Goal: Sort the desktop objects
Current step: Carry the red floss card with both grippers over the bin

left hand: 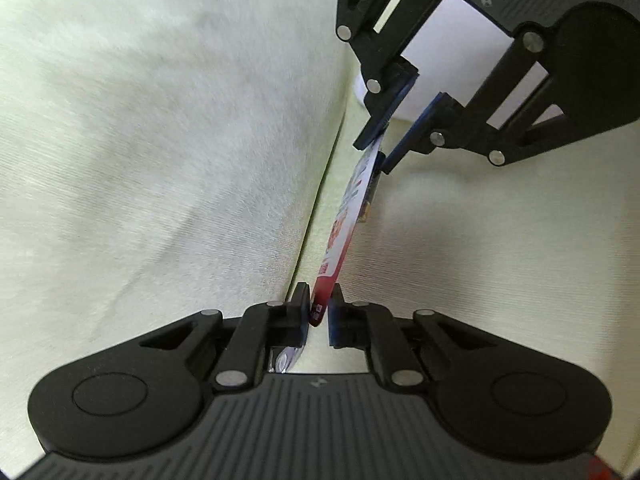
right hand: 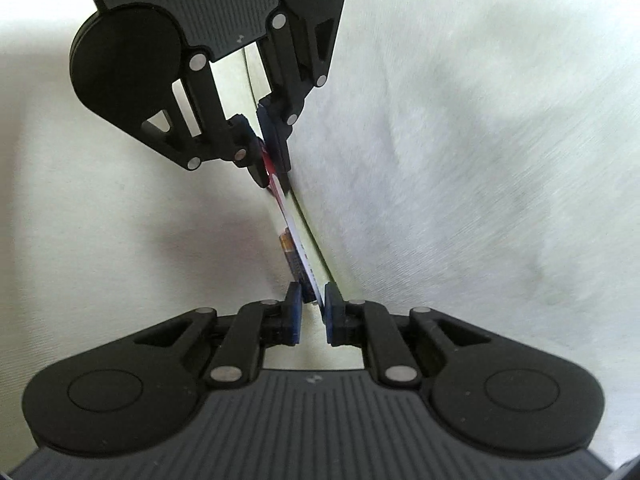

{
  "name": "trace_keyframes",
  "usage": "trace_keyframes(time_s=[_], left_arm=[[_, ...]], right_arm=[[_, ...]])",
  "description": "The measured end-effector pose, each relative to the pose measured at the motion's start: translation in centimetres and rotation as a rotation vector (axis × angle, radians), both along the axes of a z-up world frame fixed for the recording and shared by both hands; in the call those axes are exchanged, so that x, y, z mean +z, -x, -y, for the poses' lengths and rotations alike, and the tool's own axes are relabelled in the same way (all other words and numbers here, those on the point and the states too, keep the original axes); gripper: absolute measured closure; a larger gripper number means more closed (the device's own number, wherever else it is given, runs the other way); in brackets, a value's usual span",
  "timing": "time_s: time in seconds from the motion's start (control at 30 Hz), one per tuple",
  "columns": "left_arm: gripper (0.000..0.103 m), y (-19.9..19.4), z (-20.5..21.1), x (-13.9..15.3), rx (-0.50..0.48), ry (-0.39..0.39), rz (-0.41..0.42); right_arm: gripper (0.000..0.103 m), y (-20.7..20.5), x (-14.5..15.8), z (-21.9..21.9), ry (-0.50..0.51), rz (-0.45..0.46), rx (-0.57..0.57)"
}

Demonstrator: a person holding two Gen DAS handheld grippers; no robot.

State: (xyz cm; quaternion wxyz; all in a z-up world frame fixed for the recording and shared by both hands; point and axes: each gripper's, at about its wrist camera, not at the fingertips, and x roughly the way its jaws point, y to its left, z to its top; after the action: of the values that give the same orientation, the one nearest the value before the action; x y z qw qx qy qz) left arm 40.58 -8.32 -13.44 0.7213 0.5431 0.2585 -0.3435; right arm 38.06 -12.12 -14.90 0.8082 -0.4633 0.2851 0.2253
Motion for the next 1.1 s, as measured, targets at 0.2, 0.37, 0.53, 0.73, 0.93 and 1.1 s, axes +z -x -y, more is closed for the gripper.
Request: trace_keyframes(time_s=[0.2, 0.37, 0.53, 0.73, 0.93, 1.1], left_arm=[[0.098, 4.9, -1.0, 3.0, 0.002, 0.021, 0.02], [0.098, 11.5, -1.0, 4.6, 0.01, 0.041, 0.05], [0.098, 13.6, -0.9, 5.7, 0.007, 0.055, 0.074], [0.098, 17.5, -0.9, 8.0, 0.002, 0.074, 0.105], [0.098, 23.5, -1.9, 10.2, 0.01, 0.093, 0.118], [0.098, 28.8, -2.4, 12.1, 0.026, 0.111, 0.123]], right_arm=[[0.097, 1.0, 1.2, 0.1, 0.004, 0.048, 0.022], [0.097, 4.2, 4.0, -1.0, 0.011, 0.075, 0.044], [0.097, 6.5, 5.4, -1.8, 0.012, 0.102, 0.059], [0.097, 10.8, 7.6, -2.5, 0.014, 0.131, 0.079], [0.097, 15.8, 9.7, -2.9, 0.022, 0.15, 0.099], [0.097, 19.5, 10.9, -3.2, 0.022, 0.152, 0.109]])
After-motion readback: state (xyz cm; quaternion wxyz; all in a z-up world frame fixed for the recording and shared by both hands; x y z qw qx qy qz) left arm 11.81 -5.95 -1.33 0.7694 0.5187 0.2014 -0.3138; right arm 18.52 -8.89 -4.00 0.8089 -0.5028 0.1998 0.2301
